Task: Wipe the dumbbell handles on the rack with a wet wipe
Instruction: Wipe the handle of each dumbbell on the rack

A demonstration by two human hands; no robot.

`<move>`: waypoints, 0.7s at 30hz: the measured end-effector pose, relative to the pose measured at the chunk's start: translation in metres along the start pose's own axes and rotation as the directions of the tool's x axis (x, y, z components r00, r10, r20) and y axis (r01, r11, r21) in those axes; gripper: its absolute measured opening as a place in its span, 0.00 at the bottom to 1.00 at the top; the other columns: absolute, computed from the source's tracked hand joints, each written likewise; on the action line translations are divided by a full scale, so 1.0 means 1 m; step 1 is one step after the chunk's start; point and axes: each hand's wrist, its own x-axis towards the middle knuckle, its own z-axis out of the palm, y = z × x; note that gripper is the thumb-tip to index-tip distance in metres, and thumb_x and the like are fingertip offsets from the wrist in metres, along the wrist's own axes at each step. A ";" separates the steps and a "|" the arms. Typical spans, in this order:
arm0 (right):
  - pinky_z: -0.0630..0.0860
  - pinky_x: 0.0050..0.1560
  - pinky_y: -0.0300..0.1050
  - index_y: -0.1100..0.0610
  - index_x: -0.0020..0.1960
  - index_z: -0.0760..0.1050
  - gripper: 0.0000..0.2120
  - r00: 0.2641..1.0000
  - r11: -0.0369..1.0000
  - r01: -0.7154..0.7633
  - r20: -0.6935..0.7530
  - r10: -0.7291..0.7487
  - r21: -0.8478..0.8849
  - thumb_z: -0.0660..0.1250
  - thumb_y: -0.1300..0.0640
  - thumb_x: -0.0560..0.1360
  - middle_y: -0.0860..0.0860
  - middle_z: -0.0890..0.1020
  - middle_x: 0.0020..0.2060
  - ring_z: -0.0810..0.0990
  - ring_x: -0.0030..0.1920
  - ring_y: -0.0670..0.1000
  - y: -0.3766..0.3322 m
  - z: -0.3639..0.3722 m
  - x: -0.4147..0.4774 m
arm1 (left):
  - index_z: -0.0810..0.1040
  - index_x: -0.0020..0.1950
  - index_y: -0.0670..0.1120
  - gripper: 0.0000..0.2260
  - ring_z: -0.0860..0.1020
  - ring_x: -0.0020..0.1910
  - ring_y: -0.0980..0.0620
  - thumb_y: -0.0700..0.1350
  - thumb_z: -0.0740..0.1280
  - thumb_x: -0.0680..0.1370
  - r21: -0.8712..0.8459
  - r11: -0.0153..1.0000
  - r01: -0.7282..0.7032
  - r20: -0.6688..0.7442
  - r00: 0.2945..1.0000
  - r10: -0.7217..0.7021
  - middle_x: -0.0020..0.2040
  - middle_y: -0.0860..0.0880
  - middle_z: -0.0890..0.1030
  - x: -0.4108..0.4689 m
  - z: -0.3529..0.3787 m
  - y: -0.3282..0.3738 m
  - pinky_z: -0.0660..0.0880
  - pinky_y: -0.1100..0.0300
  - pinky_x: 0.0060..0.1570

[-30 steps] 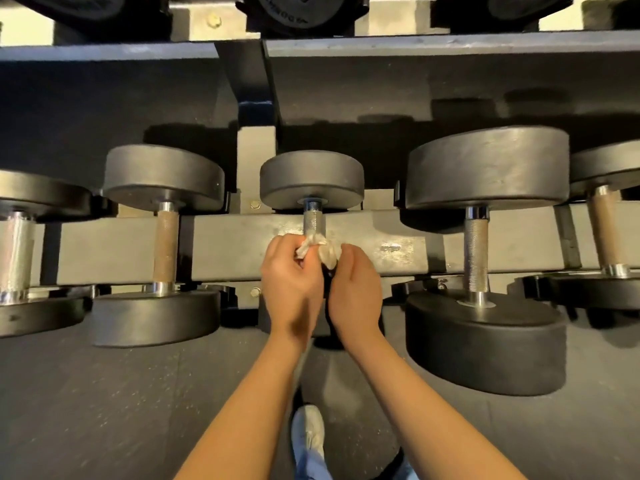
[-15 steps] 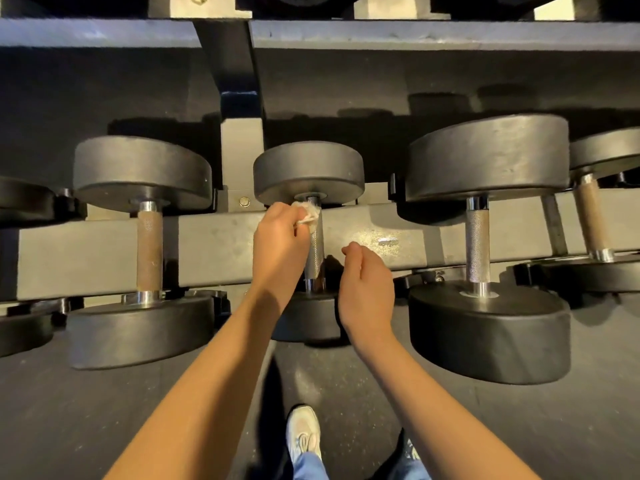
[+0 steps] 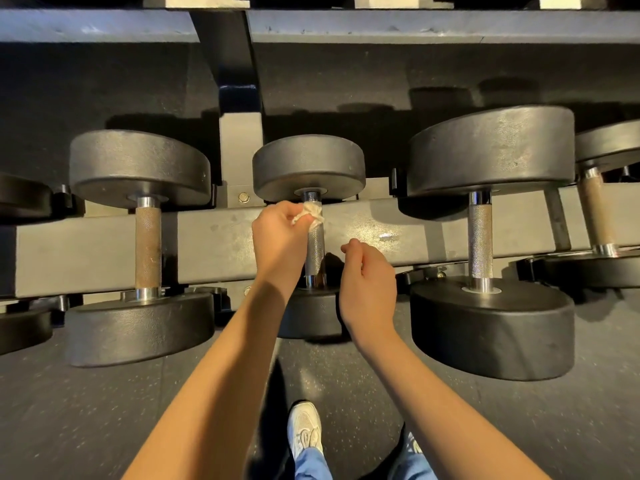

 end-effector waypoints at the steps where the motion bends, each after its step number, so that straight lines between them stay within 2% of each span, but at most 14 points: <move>1: 0.70 0.44 0.46 0.60 0.46 0.78 0.19 1.000 1.000 0.001 -0.001 -0.001 -0.005 0.53 0.52 0.82 0.49 0.77 0.39 0.73 0.40 0.46 0.000 0.000 0.000 | 0.81 0.49 0.46 0.04 0.76 0.41 0.60 0.42 0.68 0.77 0.035 0.999 -0.012 0.024 1.000 0.012 0.44 0.52 0.80 -0.001 -0.001 -0.003 0.72 0.71 0.39; 4: 0.71 0.45 0.46 0.59 0.47 0.78 0.18 1.000 1.000 0.003 0.001 -0.003 -0.014 0.53 0.52 0.81 0.49 0.77 0.39 0.74 0.41 0.47 0.000 0.000 0.000 | 0.82 0.48 0.44 0.05 0.78 0.45 0.53 0.43 0.67 0.77 0.085 0.995 -0.046 0.082 0.996 0.039 0.47 0.48 0.79 -0.005 -0.003 -0.008 0.76 0.58 0.45; 6: 0.72 0.45 0.47 0.60 0.47 0.78 0.18 1.000 1.000 0.005 -0.001 -0.005 -0.017 0.53 0.52 0.81 0.49 0.77 0.39 0.75 0.42 0.48 0.000 0.000 0.000 | 0.81 0.50 0.44 0.05 0.77 0.46 0.54 0.43 0.67 0.77 0.102 0.991 -0.085 0.059 0.995 0.079 0.49 0.48 0.78 -0.002 -0.001 -0.008 0.74 0.64 0.45; 8: 0.72 0.46 0.48 0.60 0.47 0.78 0.17 1.000 1.000 0.004 0.000 -0.004 -0.012 0.54 0.53 0.81 0.49 0.77 0.39 0.76 0.42 0.49 -0.001 -0.001 -0.001 | 0.80 0.50 0.46 0.04 0.75 0.45 0.56 0.42 0.67 0.77 0.088 0.991 -0.101 0.012 0.995 0.100 0.50 0.49 0.78 0.006 0.002 -0.002 0.69 0.74 0.40; 9: 0.72 0.47 0.48 0.60 0.47 0.78 0.17 1.000 1.000 0.006 0.001 -0.006 -0.005 0.54 0.53 0.81 0.49 0.77 0.39 0.76 0.42 0.49 -0.001 -0.001 -0.001 | 0.80 0.49 0.48 0.03 0.75 0.44 0.58 0.42 0.68 0.77 0.066 0.993 -0.094 -0.008 0.995 0.095 0.50 0.49 0.79 0.011 0.003 0.002 0.68 0.76 0.39; 13: 0.72 0.46 0.47 0.60 0.47 0.78 0.16 1.000 1.000 0.013 0.001 -0.013 -0.002 0.54 0.54 0.81 0.48 0.76 0.38 0.73 0.41 0.46 -0.002 -0.002 -0.001 | 0.78 0.44 0.50 0.03 0.76 0.42 0.58 0.43 0.69 0.76 0.045 0.996 -0.081 -0.044 0.996 0.083 0.45 0.50 0.81 0.015 0.003 0.008 0.69 0.72 0.38; 16: 0.71 0.45 0.47 0.60 0.47 0.78 0.16 1.000 1.000 0.021 -0.007 -0.021 -0.014 0.54 0.54 0.81 0.48 0.75 0.37 0.73 0.40 0.47 -0.002 -0.003 -0.001 | 0.79 0.41 0.46 0.04 0.77 0.41 0.55 0.43 0.68 0.76 0.101 0.993 -0.065 0.033 0.998 0.062 0.42 0.50 0.80 -0.003 -0.001 0.000 0.70 0.67 0.37; 19: 0.71 0.42 0.49 0.60 0.45 0.78 0.16 1.000 0.999 0.025 -0.015 -0.025 -0.022 0.54 0.55 0.81 0.50 0.78 0.36 0.75 0.39 0.49 0.000 -0.002 0.000 | 0.80 0.41 0.44 0.05 0.75 0.38 0.54 0.42 0.68 0.77 0.271 0.956 -0.116 0.168 0.983 0.072 0.39 0.53 0.75 -0.021 -0.006 -0.011 0.67 0.69 0.34; 21: 0.70 0.40 0.49 0.60 0.43 0.77 0.16 0.999 0.999 0.029 -0.022 -0.029 -0.020 0.55 0.56 0.81 0.52 0.78 0.36 0.75 0.38 0.50 0.000 -0.002 0.000 | 0.80 0.40 0.45 0.04 0.74 0.38 0.54 0.40 0.70 0.75 0.319 0.930 -0.182 0.218 0.969 0.115 0.38 0.55 0.73 -0.024 -0.010 -0.012 0.64 0.71 0.34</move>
